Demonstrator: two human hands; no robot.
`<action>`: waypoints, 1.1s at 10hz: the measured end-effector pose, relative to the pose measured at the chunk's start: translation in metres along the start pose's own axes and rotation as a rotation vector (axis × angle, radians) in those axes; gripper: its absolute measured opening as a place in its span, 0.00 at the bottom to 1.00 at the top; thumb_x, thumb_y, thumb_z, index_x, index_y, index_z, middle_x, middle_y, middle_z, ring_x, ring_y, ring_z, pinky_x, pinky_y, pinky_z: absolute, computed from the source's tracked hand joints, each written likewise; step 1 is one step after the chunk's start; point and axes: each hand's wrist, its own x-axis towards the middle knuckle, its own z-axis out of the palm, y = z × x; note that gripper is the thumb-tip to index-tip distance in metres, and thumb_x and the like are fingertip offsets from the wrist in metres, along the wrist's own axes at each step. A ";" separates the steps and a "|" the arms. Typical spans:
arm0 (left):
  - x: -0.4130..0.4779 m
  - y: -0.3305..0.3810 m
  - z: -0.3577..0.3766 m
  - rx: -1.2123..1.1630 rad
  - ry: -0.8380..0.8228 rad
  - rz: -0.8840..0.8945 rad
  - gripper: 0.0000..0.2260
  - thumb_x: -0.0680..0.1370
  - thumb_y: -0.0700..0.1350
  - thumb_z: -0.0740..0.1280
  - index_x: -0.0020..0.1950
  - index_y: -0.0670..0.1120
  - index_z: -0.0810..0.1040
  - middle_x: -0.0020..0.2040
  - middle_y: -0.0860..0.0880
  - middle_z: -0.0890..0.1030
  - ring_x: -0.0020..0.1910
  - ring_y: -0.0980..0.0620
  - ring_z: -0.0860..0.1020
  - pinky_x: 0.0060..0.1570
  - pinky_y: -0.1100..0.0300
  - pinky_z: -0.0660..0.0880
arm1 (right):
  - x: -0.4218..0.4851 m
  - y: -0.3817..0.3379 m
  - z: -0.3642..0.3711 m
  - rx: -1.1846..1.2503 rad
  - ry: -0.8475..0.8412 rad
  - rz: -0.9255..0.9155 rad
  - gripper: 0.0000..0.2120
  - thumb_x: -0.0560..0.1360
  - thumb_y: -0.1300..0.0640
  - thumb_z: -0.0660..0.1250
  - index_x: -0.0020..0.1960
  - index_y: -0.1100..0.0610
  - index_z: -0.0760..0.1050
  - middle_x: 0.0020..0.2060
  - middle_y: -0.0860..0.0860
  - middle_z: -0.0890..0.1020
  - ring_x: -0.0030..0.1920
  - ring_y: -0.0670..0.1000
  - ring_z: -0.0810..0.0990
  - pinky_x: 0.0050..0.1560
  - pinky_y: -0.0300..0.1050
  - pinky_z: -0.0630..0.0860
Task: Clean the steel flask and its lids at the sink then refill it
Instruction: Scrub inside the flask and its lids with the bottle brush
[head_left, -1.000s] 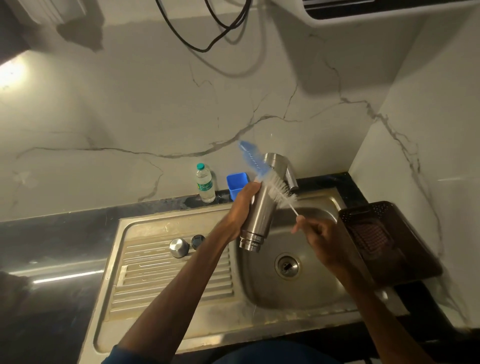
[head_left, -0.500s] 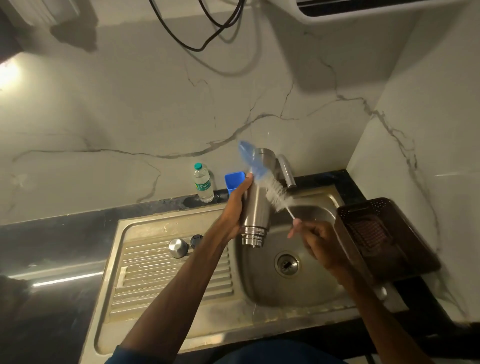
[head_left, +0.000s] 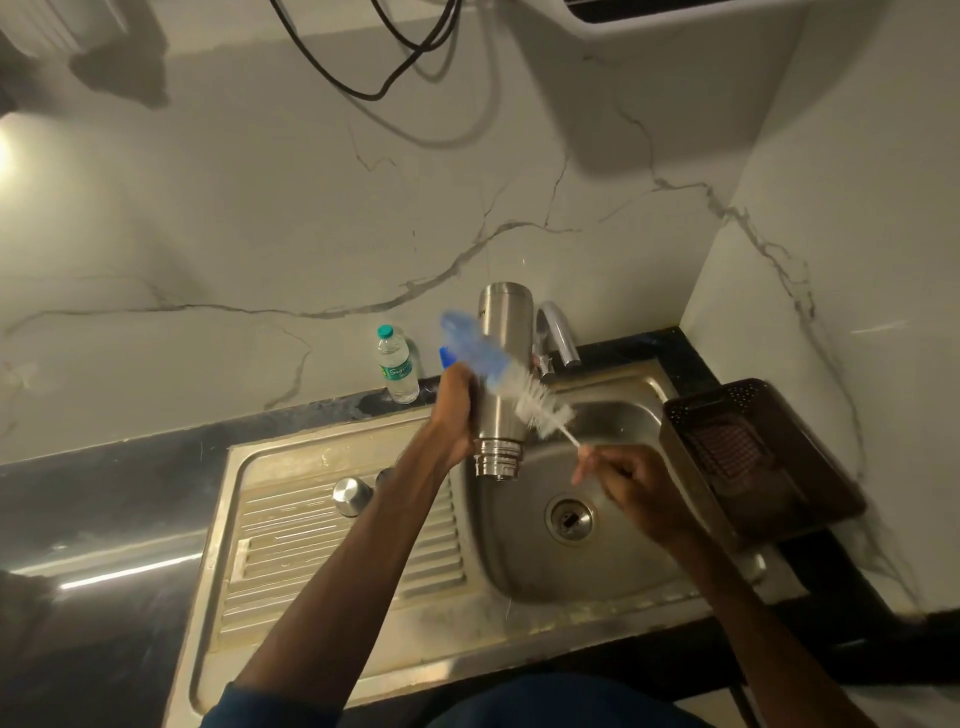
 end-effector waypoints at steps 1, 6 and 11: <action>0.002 -0.008 -0.004 -0.312 -0.296 -0.013 0.23 0.82 0.61 0.63 0.65 0.43 0.75 0.52 0.39 0.84 0.45 0.42 0.84 0.48 0.48 0.83 | 0.018 -0.012 -0.007 0.000 0.105 0.021 0.18 0.83 0.49 0.64 0.41 0.58 0.84 0.20 0.46 0.65 0.21 0.46 0.61 0.24 0.39 0.60; -0.006 -0.007 -0.011 -0.237 -0.362 0.040 0.20 0.84 0.58 0.61 0.63 0.42 0.76 0.50 0.39 0.84 0.43 0.43 0.84 0.45 0.51 0.83 | 0.027 -0.019 -0.006 -0.083 0.114 0.007 0.15 0.83 0.55 0.66 0.41 0.59 0.84 0.22 0.46 0.74 0.22 0.43 0.66 0.25 0.37 0.64; 0.000 -0.009 -0.017 -0.143 -0.346 0.172 0.13 0.86 0.52 0.58 0.59 0.44 0.77 0.44 0.47 0.86 0.41 0.51 0.85 0.41 0.56 0.83 | 0.025 -0.023 -0.010 -0.152 0.091 -0.013 0.17 0.83 0.53 0.66 0.39 0.57 0.83 0.22 0.46 0.74 0.22 0.48 0.69 0.26 0.44 0.69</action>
